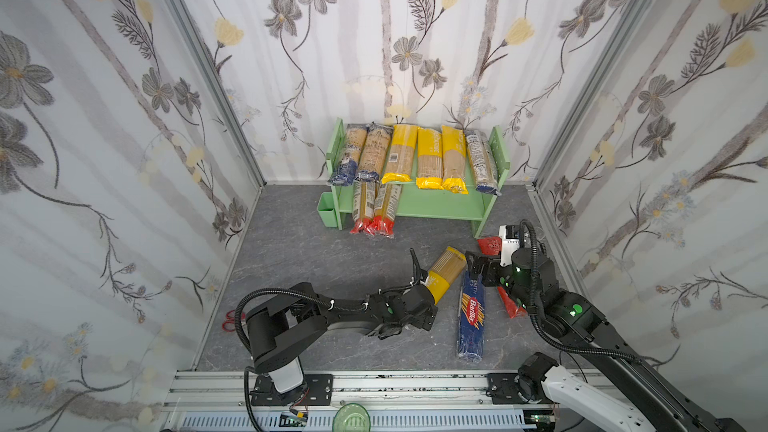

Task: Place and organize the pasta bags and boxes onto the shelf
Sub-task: 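Move the left gripper back to the yellow PASTATIME pack on the table, then close the left gripper on the yellow PASTATIME pack's end and lift it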

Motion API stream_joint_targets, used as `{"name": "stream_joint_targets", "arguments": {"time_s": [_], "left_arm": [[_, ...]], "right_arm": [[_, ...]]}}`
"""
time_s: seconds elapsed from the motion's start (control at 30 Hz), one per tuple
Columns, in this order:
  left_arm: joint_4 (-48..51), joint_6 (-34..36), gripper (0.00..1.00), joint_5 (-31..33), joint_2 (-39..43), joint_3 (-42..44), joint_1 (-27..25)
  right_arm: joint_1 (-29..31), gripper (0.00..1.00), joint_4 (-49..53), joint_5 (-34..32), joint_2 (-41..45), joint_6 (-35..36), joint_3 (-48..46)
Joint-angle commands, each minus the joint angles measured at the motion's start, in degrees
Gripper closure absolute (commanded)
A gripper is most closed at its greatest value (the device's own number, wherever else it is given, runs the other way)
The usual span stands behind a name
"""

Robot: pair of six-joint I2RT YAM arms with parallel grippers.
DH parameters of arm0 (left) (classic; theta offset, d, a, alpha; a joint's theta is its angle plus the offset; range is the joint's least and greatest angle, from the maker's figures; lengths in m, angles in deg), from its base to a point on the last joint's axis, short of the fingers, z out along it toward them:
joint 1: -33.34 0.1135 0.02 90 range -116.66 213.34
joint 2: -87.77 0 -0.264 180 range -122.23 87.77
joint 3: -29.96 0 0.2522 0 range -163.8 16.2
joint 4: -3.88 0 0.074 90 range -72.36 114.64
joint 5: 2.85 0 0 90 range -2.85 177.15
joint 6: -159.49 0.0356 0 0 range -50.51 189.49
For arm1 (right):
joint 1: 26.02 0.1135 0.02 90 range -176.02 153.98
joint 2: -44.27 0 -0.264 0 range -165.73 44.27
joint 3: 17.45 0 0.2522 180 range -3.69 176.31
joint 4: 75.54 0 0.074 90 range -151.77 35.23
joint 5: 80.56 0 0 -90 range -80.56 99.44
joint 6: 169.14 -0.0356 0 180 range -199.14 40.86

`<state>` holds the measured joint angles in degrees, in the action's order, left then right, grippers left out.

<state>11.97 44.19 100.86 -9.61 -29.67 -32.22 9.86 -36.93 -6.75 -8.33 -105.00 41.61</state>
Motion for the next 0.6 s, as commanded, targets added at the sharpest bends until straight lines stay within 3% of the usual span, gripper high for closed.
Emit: {"name": "stream_joint_targets", "arguments": {"time_s": [0.0,0.57], "left_arm": [[-7.46,2.81,0.0,-2.43,-0.58,1.36,0.17],[-10.15,5.57,0.0,-3.83,-8.45,0.52,3.33]], "right_arm": [[-0.13,0.0,-2.43,0.55,-0.16,0.69,0.4],[-2.12,0.0,-2.6,2.73,0.13,0.68,0.48]]}}
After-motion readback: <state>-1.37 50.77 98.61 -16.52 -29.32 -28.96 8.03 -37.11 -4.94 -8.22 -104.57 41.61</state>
